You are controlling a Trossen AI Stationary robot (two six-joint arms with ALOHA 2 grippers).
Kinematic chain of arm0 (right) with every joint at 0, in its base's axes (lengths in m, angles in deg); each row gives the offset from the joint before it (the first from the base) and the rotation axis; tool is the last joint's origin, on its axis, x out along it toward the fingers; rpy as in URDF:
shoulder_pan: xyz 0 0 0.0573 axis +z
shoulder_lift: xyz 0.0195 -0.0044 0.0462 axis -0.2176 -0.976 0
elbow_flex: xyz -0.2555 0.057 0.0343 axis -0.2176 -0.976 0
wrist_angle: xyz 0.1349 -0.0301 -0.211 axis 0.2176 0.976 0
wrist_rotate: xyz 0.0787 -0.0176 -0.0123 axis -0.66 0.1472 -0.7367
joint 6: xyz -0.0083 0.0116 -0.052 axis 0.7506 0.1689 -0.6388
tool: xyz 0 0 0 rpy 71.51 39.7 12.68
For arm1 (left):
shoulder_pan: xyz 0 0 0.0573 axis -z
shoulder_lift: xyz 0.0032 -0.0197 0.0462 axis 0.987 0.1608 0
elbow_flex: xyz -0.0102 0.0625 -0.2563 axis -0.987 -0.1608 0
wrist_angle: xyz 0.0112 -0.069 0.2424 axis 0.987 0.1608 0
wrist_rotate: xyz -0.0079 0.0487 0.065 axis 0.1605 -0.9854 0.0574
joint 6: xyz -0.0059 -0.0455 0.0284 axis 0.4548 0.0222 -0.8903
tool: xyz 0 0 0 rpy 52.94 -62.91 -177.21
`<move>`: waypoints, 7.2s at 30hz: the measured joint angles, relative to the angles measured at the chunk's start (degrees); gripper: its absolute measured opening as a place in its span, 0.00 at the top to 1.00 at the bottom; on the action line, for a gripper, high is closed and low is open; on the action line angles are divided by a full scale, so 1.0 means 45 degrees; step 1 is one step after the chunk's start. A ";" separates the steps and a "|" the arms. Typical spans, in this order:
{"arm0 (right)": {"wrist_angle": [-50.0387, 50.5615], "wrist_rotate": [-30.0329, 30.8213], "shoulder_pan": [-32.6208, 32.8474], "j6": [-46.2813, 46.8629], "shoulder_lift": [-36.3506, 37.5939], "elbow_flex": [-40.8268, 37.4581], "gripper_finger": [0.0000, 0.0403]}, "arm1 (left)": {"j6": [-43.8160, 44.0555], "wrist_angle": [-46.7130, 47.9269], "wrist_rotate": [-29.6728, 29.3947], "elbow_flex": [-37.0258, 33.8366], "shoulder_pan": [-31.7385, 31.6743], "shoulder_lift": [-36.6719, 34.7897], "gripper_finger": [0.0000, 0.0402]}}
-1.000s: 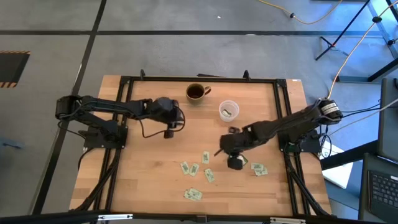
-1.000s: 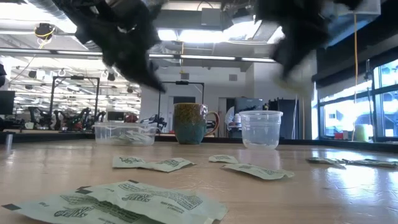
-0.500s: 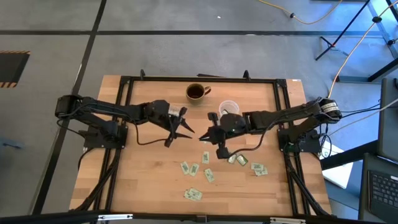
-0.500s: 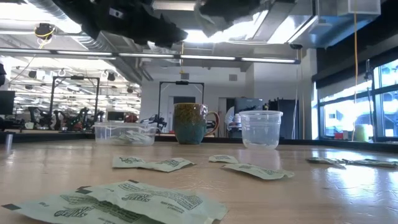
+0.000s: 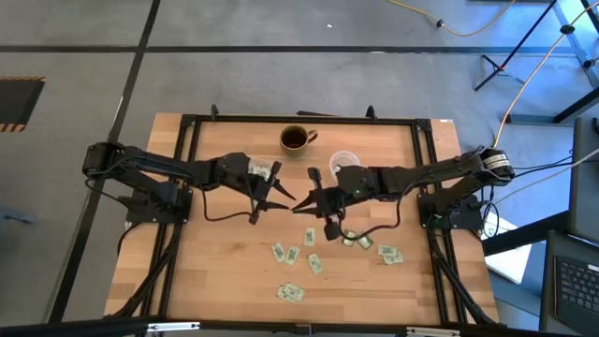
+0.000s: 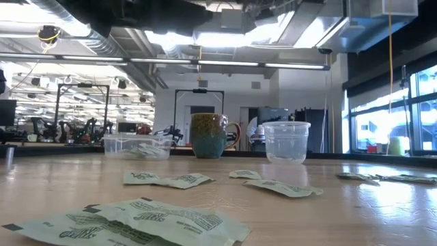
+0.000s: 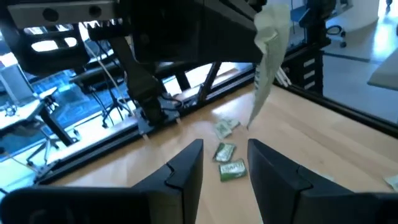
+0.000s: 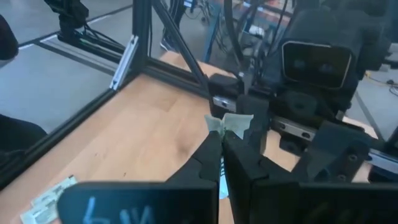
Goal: Pick and place Stevia / Truvia into bins
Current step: Put the light green stevia packet into the left transparent container, then put the green stevia packet into the right transparent container
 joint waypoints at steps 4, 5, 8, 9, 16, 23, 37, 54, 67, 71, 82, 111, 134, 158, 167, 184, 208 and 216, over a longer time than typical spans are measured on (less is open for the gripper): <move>-0.0050 -0.0028 -0.0063 -0.0015 0.0000 0.0005 0.97 | 0.0000 -0.0232 0.0467 0.0000 0.0000 0.0000 0.71; -0.0048 -0.0025 -0.0101 -0.0018 0.0000 0.0005 0.97 | 0.0000 -0.0306 0.0473 0.0000 0.0004 0.0000 0.71; -0.0100 -0.0025 -0.0315 -0.0151 -0.0078 0.0005 0.97 | 0.0000 -0.0478 0.0477 0.0000 0.0005 0.0000 0.73; -0.0089 -0.0024 -0.0393 -0.0209 -0.0096 0.0005 0.97 | 0.0002 -0.0476 0.0477 0.0000 0.0005 0.0000 0.73; -0.0257 -0.0025 -0.0835 0.0043 -0.0300 0.0019 0.97 | 0.0345 -0.0476 0.0472 0.0000 0.0012 0.0000 0.78; -0.0295 -0.0045 -0.0869 0.0092 -0.0316 0.0019 0.97 | 0.0384 -0.0345 0.0440 0.0000 0.0131 0.0000 0.94; 0.5468 0.1166 -0.0682 0.3911 0.0105 0.1356 0.66 | 0.1537 0.3056 -0.0341 0.0010 0.0131 -0.0020 0.98; 1.0151 0.2215 0.1585 1.2957 -0.0024 -0.0613 0.60 | 0.3639 1.1842 -1.0146 0.0000 -0.0786 -0.0867 0.97; 1.0386 0.3054 0.2365 1.5323 -0.0024 -0.1418 0.60 | 0.3588 1.2214 -0.8639 0.0000 -0.2883 -0.0157 0.88; 1.0374 0.3050 0.2365 1.5809 -0.0024 -0.1418 0.60 | 0.3658 1.2200 -0.8629 0.0000 -0.2953 -0.0131 0.83; 1.2835 0.2881 0.3220 1.9816 -0.0024 -0.1649 0.60 | 0.4253 1.2011 -0.5899 0.0000 -0.2037 -0.0136 0.81; 1.0605 0.1500 0.5153 2.0647 -0.0039 -0.4391 0.68 | 0.5163 0.9581 -0.4526 0.0000 0.0651 -0.0146 0.84; 1.0494 0.2793 0.5027 1.9730 -0.1455 -0.4358 0.73 | 0.5366 0.8601 -0.4536 0.0000 0.1146 -0.0151 0.83; 1.0550 0.2544 0.4930 2.0362 -0.1452 -0.3968 0.73 | 0.5338 0.8613 -0.4536 0.0000 0.1146 -0.0151 0.85; 1.0190 0.2549 0.4930 2.0707 -0.1443 -0.3959 0.73 | 0.5337 0.8614 -0.4589 0.0000 0.1132 -0.0151 0.85; 0.9215 0.2527 0.4736 2.1410 -0.1379 -0.4493 0.75 | 0.5333 0.8624 -0.4589 0.0000 0.1132 -0.0151 0.85; 1.1680 0.2340 0.4741 2.1365 -0.1490 -0.3271 1.00 | 0.5338 0.8624 -0.4584 0.0000 0.1127 -0.0151 0.86; 1.6208 0.3870 0.4355 2.0515 -0.1457 -0.0715 1.00 | 0.5337 0.8623 -0.4584 0.0000 0.1127 -0.0151 0.87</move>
